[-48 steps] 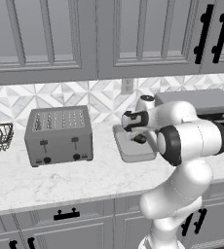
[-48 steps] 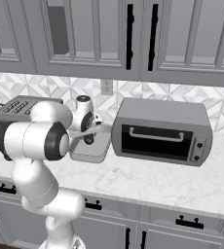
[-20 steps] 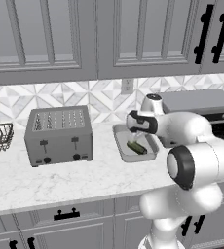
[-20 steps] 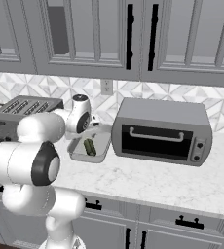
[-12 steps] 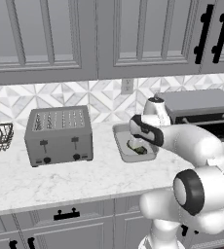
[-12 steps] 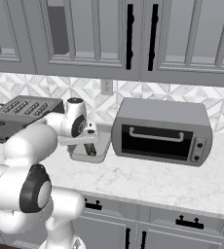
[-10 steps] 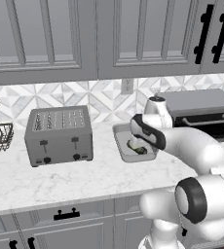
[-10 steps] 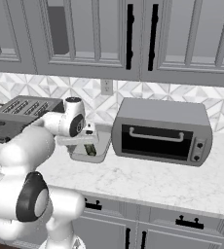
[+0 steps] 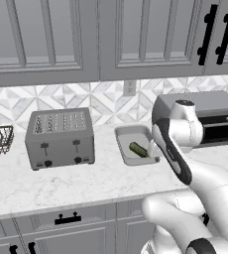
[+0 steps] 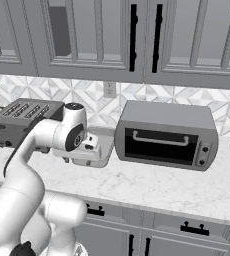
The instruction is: Place one cucumber and one steak in each tupperware on the nearby counter, to pack two identical lunches.
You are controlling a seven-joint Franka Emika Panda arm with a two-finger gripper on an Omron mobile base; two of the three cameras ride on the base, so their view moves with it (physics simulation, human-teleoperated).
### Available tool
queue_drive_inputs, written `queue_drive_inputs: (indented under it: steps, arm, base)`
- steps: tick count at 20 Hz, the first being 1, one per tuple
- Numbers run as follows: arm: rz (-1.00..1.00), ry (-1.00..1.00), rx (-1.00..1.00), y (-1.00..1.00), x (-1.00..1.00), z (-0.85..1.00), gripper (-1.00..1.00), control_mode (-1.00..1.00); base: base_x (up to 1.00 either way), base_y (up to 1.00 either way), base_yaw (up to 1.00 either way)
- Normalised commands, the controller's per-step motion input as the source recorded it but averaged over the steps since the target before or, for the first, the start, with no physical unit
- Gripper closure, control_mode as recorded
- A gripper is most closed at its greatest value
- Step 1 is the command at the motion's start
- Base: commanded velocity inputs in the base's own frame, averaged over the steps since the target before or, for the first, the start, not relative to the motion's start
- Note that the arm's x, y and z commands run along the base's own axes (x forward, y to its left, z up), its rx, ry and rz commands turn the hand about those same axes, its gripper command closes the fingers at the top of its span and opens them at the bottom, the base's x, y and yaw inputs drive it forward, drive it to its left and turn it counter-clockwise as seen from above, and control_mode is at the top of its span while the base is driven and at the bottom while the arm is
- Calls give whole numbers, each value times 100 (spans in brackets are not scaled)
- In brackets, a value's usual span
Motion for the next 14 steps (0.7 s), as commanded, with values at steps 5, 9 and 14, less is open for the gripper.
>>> queue_drive_inputs:
  steps: [5, 9, 14]
  arm:
    - [-11, -8, 0, 2, -55, 42, -100, -100]
    - [-18, 0, 0, 0, -34, 77, -100, -100]
    - [-10, 0, 0, 9, -34, 59, -100, -100]
  base:
    - [0, 0, 0]
    - [0, 0, 0]
    - [0, 0, 0]
